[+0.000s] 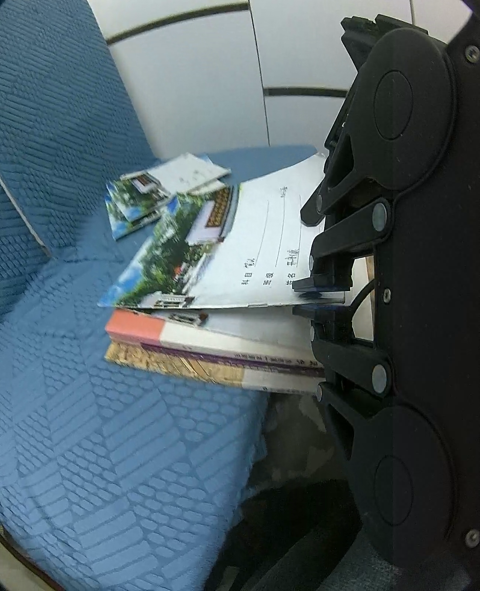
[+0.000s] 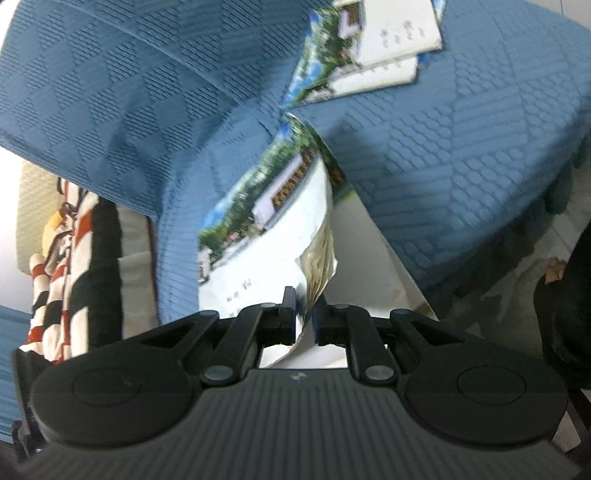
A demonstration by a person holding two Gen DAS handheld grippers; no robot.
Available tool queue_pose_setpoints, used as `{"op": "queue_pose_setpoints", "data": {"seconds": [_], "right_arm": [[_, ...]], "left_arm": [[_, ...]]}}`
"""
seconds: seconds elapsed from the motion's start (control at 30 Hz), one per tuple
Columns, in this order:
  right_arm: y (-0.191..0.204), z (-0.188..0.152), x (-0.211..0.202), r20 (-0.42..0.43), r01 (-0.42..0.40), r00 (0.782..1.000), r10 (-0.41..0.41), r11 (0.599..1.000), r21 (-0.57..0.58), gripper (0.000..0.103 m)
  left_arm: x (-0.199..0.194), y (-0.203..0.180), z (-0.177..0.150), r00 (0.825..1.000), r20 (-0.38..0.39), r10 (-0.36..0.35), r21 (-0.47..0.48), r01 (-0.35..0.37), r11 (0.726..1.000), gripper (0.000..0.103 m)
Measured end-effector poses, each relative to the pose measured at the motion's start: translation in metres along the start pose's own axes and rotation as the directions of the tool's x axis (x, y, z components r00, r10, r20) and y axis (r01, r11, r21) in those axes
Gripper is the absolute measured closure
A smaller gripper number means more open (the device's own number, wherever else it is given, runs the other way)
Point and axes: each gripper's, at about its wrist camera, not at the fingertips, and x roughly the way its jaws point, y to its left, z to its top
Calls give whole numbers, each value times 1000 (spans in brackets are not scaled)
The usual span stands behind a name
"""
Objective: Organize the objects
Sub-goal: 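Lower the held postcards onto the book stack and open both grippers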
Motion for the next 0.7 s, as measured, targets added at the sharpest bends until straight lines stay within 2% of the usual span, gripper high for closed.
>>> {"op": "queue_pose_setpoints", "data": {"seconds": [0.13,0.37,0.5,0.53,0.57,0.63,0.7], "right_arm": [[-8,-4,8,-8,15,1000,-15,1000,-6,91],[-7,-3,5,-29,10,1000,-10,1000,7,90],[-3,-2,-1,-53,14,998,-15,1000,-14,84],[-1,-1,-2,-58,18,998,-19,999,-27,75],[1,-1,-4,-63,20,998,-22,999,-39,58],[6,-2,-10,-63,27,998,-32,996,-80,38],[10,-2,-19,-55,23,998,-29,994,-107,34]], "left_arm": [[5,2,-1,999,-6,38,0,-38,999,99],[-2,-1,3,998,8,58,2,-59,998,91],[-11,-11,4,996,31,79,44,-81,996,75],[-14,-13,4,996,37,80,52,-82,995,73],[-17,-16,3,995,46,83,62,-86,994,71],[-25,-22,1,994,67,90,82,-96,992,68],[-33,-30,-2,991,94,93,112,-103,988,63]]}}
